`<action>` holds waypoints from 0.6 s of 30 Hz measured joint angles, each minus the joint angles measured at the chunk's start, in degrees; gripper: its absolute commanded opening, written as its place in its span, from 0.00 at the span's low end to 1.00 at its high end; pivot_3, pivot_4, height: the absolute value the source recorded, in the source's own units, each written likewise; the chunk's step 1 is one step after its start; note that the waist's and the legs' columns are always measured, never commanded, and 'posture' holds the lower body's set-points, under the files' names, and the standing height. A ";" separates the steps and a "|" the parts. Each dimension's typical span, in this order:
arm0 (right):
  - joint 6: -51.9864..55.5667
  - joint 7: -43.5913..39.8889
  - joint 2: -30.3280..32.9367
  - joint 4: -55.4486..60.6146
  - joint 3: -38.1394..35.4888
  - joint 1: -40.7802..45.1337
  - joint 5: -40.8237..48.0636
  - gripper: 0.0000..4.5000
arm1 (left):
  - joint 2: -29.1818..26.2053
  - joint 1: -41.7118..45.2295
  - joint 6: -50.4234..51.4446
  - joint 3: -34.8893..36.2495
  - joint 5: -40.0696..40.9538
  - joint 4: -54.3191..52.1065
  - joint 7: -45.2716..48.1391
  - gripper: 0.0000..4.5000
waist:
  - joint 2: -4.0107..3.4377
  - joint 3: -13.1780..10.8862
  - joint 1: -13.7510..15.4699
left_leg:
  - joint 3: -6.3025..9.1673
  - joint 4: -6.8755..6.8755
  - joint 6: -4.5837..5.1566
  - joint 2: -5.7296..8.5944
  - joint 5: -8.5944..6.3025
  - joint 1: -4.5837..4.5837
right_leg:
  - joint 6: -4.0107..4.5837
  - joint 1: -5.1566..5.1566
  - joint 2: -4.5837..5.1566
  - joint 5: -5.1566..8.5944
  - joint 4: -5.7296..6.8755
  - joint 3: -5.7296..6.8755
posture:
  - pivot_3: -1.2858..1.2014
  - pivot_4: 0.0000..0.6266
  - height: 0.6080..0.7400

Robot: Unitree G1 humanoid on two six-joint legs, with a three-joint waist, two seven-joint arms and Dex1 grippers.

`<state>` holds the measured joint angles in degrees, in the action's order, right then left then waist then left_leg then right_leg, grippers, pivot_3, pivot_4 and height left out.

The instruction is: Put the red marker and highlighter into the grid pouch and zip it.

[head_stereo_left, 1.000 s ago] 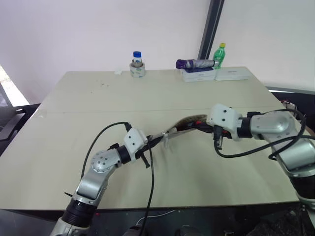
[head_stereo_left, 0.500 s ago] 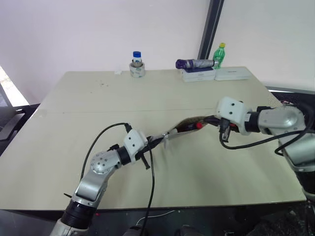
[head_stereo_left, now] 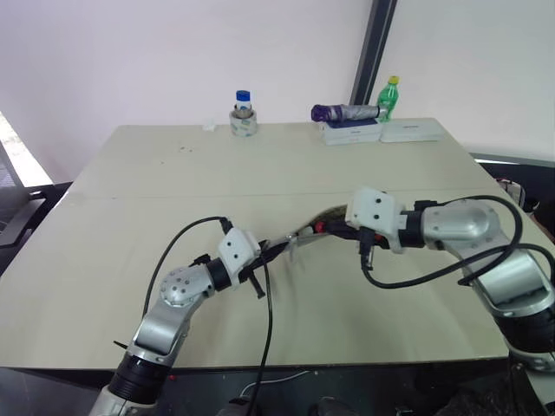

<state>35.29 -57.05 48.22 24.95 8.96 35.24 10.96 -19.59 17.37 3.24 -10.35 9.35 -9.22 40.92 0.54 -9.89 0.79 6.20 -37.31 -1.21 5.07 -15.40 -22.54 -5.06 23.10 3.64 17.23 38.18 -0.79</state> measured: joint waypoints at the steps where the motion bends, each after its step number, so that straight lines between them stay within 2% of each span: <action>1: 0.28 0.01 0.00 0.19 0.00 0.00 0.10 0.01 | 0.49 0.01 0.14 0.06 0.05 0.01 -0.37 0.00 | 0.00 0.00 -0.02 | 0.00 0.00 0.00 0.00 0.00 0.00 | 0.00 0.00 0.00 0.00 0.00 0.00 | 0.52 0.24 1.00; 6: 2.78 0.46 -0.04 0.13 -1.40 0.09 2.24 0.01 | 3.94 0.88 2.71 1.24 2.00 0.37 -3.26 0.00 | 0.00 0.00 -0.02 | 0.00 0.00 0.00 0.00 0.00 0.00 | 0.00 0.00 0.00 0.00 0.01 0.00 | 0.52 0.24 1.00; 9: 6.36 0.92 -1.33 0.23 -4.00 0.12 6.15 0.20 | 6.30 2.09 4.41 2.85 3.92 0.68 -5.07 0.00 | 0.01 0.00 -0.02 | 0.00 0.00 0.00 0.00 0.00 0.00 | 0.00 0.00 0.00 0.00 0.01 0.00 | 0.52 0.24 1.00; 11: 9.75 2.46 -3.25 1.10 -6.03 0.11 9.13 0.40 | 7.91 3.40 5.39 3.31 4.90 1.38 -6.35 0.00 | 0.01 0.00 -0.02 | 0.00 0.00 0.00 0.00 0.00 0.00 | -0.01 0.00 0.00 0.00 0.01 0.00 | 0.52 0.24 1.00; 15: 14.71 5.42 -5.15 3.21 -7.73 0.01 13.31 0.40 | 9.06 4.85 6.24 3.34 5.14 2.71 -7.50 0.00 | 0.01 0.00 -0.02 | 0.00 0.00 0.00 0.00 0.00 0.00 | 0.00 0.01 -0.01 0.00 0.01 0.00 | 0.52 0.24 1.00; 18: 17.38 9.55 -8.84 2.98 -8.21 0.00 14.83 0.40 | 9.80 5.55 6.18 3.25 4.98 4.09 -8.20 0.00 | 0.01 0.00 -0.08 | 0.00 0.00 0.00 0.00 0.00 0.00 | 0.00 0.02 -0.01 0.00 0.03 0.00 | 0.52 0.24 1.00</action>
<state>52.68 -47.50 39.38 27.93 0.75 35.24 25.79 -9.79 22.92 9.42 -7.10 14.33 -5.13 32.72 0.56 -9.89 0.70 6.19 -37.31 -1.22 5.07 -15.39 -22.54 -5.07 23.11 3.63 17.23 38.21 -0.79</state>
